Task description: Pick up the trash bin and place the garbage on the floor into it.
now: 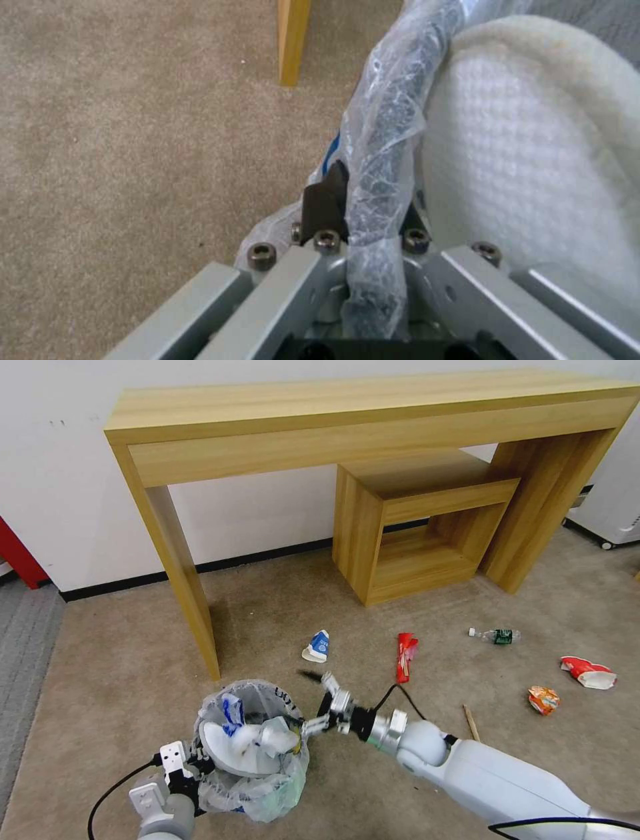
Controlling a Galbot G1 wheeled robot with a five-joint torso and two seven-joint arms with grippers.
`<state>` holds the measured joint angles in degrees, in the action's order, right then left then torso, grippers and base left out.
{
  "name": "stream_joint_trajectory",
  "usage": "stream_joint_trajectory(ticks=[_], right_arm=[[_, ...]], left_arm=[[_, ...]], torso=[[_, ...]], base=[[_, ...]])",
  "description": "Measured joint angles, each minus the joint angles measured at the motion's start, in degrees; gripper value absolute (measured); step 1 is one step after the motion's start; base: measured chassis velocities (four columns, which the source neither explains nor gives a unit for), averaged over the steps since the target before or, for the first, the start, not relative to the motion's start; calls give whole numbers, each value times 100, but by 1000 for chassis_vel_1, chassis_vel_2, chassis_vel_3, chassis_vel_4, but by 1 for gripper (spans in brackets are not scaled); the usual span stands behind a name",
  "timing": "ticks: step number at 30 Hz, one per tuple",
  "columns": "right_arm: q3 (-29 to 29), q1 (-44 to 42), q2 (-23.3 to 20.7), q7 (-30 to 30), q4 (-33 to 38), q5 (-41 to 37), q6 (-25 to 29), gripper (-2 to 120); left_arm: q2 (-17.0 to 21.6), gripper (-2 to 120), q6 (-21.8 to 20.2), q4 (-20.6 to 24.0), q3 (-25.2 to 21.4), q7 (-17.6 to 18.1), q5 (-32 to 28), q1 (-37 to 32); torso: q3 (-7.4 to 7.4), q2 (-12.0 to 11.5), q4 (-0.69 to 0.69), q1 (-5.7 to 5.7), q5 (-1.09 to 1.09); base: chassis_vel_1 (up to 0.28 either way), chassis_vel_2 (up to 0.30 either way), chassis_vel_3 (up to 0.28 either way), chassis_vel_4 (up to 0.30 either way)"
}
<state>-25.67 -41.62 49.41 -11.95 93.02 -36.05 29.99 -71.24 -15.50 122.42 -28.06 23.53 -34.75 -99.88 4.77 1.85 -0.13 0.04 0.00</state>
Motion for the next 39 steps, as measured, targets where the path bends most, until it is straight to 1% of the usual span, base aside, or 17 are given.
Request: stream_joint_trajectory(ticks=[2, 5, 7, 10, 11, 14, 15, 17, 19, 22, 23, 25, 26, 29, 30, 32, 39], right_arm=[[165, -95, -31, 48, 53, 0, -13, 100], [632, -400, -123, 167, 173, 4, -33, 100], [732, -461, -136, 203, 192, 13, -46, 100], [1393, -921, -221, 600, 344, 139, -236, 100], [1393, -921, -221, 600, 344, 139, -236, 100], [1880, -1287, -268, 1088, 536, 128, -452, 100], [1880, -1287, -268, 1088, 536, 128, -452, 100], [2249, -1584, -284, 1505, 697, 119, -737, 100], [2373, -1689, -284, 1616, 747, 120, -808, 100], [2912, -2135, -231, 2210, 944, 191, -1152, 100], [2912, -2135, -231, 2210, 944, 191, -1152, 100], [3351, -2472, -186, 2524, 1086, 252, -1328, 100], [3351, -2472, -186, 2524, 1086, 252, -1328, 100], [3940, -2946, -127, 2847, 1219, 384, -1511, 100], [3940, -2946, -127, 2847, 1219, 384, -1511, 100], [4277, -3228, -91, 3145, 1281, 510, -1658, 100], [4520, -3387, 38, 3740, 1269, 589, -1929, 100]], left_arm=[[15, 0, -5, 3, 8, 3, -7, 2], [55, 0, -35, 7, 41, 3, -24, 0], [68, 0, -48, 12, 43, 5, -33, -7], [214, 0, -124, 55, 46, 28, -150, -59], [214, 0, -124, 55, 46, 28, -150, -59], [338, 0, -179, 77, 44, 61, -236, -87], [338, 0, -179, 77, 44, 61, -236, -87], [431, 0, -222, 109, 43, 88, -321, -90], [463, 0, -234, 109, 43, 96, -349, -85], [585, 0, -246, 92, 53, 109, -426, -9], [585, 0, -246, 92, 53, 109, -426, -9], [641, 0, -246, 42, 80, 105, -454, 57], [641, 0, -246, 42, 80, 105, -454, 57], [677, 0, -234, -40, 143, 84, -467, 195], [677, 0, -234, -40, 143, 84, -467, 195], [700, 0, -217, -90, 183, 59, -474, 264], [654, 0, -146, -100, 151, 16, -450, 222]], torso=[[0, 0, 0, 0, 1], [0, 0, 0, 0, 1], [0, 0, 0, 0, 1], [0, 0, 0, 0, 2], [0, 0, 0, 0, 2], [0, 0, 0, 0, 1], [0, 0, 0, 0, 1], [0, 0, 0, 0, 0], [0, 0, 0, 0, 0], [0, 0, 0, 0, 1], [0, 0, 0, 0, 1], [0, 0, 0, 0, 0], [0, 0, 0, 0, 0], [0, 0, -1, 0, 0], [0, 0, -1, 0, 0], [0, 0, -1, 0, 0], [0, 0, 2, 0, 0]], base=[[0, 0, 0, 0], [0, 0, 0, 0], [0, 0, 0, 0], [0, 0, 0, 0], [0, 0, 0, 0], [0, 0, 0, 0], [0, 0, 0, 0], [0, 0, 0, 0], [0, 0, 0, 0], [0, 0, 0, 0], [0, 0, 0, 0], [0, 0, 0, 0], [0, 0, 0, 0], [0, 0, 0, 0], [0, 0, 0, 0], [0, 0, 0, 0], [0, 0, 0, 0]])
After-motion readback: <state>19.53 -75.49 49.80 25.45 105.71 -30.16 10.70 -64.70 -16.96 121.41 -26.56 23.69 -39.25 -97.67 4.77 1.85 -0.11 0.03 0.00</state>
